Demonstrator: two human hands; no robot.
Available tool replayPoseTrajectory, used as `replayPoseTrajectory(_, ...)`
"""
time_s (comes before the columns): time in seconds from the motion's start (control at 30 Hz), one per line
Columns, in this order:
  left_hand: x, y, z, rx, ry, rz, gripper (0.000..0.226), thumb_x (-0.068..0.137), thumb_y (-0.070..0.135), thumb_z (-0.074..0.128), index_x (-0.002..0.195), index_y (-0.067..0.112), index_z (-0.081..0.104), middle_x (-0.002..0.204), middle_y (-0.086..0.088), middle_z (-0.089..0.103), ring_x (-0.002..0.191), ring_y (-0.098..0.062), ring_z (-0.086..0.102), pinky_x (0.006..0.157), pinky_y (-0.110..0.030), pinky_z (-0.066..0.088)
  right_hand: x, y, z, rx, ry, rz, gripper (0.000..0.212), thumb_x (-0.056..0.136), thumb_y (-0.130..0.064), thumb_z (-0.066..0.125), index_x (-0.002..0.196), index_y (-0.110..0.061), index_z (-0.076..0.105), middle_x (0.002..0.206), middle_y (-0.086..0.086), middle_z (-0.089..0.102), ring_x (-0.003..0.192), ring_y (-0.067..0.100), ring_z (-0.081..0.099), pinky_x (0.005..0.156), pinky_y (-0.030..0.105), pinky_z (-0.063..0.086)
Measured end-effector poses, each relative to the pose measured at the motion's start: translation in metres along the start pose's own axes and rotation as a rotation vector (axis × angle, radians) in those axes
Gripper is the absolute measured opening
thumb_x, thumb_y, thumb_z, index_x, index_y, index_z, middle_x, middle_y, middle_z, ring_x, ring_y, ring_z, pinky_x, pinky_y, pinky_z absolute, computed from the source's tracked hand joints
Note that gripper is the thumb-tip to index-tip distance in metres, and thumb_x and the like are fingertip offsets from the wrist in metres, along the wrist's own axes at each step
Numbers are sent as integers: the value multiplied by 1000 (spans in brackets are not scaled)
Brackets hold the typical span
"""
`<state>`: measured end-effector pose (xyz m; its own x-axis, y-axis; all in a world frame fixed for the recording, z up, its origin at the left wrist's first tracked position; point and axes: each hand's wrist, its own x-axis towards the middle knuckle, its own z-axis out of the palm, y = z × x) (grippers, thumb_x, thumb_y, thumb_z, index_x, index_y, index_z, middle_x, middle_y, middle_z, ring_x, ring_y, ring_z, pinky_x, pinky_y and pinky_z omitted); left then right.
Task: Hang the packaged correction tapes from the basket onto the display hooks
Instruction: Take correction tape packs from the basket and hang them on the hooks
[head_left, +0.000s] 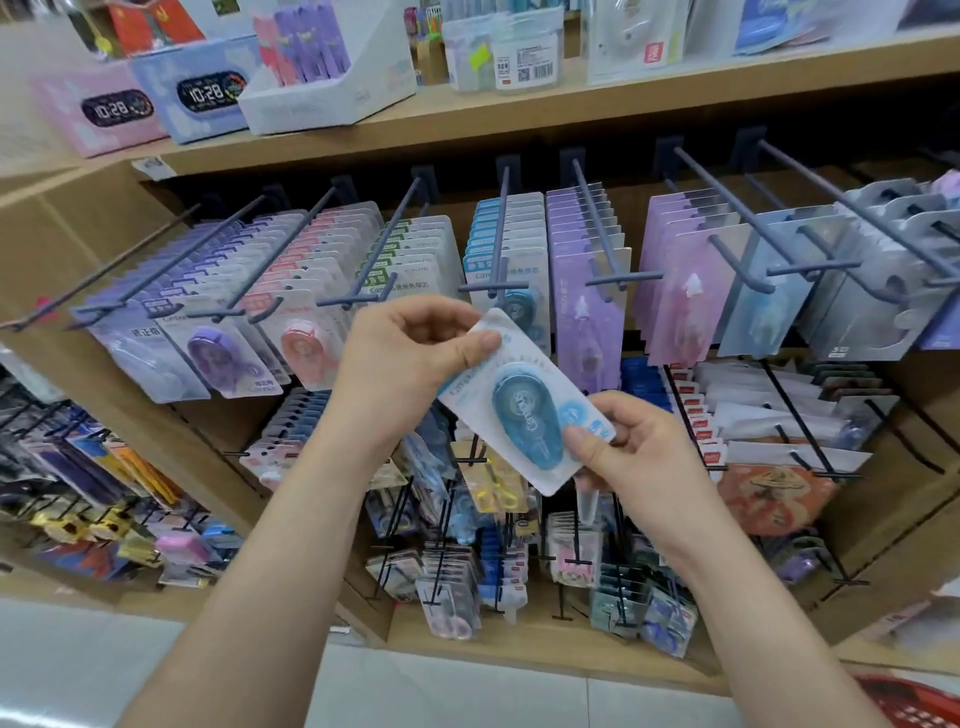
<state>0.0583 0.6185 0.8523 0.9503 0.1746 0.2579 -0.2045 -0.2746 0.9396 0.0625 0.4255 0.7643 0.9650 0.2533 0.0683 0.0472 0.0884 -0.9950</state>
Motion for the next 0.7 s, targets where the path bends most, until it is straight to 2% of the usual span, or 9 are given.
replayPoseTrajectory(0.1,4,-4,-1,-99,-97,-104,12,72,13,77,83,15,76,78,-2,76,76,-16,68,74,-30,57,0,5,3,83,49,48,12,92,-4,64,83,-12,63,79,1,74,70,21,72,59,27,60)
replayPoseTrajectory(0.2,7,-5,5,-35,12,-54,12,81,8,76,77,19,76,74,2,75,73,-12,67,72,-27,57,3,5,5,127,69,70,12,93,-4,63,83,-8,58,78,0,73,76,25,74,64,33,63)
replayPoseTrajectory(0.33,12,-10,15,13,164,18,15,81,13,79,74,25,73,70,7,72,70,-9,64,69,-29,55,8,2,11,129,39,79,11,95,-4,60,86,-6,55,78,-1,74,75,23,75,69,41,63)
replayPoseTrajectory(0.5,13,-13,22,-73,176,34,17,83,9,76,73,22,72,65,10,70,64,-4,61,62,-22,52,10,3,19,161,25,103,4,96,-1,58,94,-1,55,90,3,72,81,18,75,65,32,62)
replayPoseTrajectory(0.6,17,-15,24,-206,148,-31,26,85,8,72,64,22,76,68,7,72,65,-8,63,64,-25,54,11,4,20,154,17,118,4,96,-2,58,96,0,55,94,4,72,83,19,75,67,32,63)
replayPoseTrajectory(0.7,20,-18,26,-280,128,-81,29,88,6,67,65,21,77,71,3,74,68,-11,66,66,-28,55,12,4,22,128,-18,120,2,96,-3,58,95,-3,57,88,4,74,78,19,75,63,29,61)
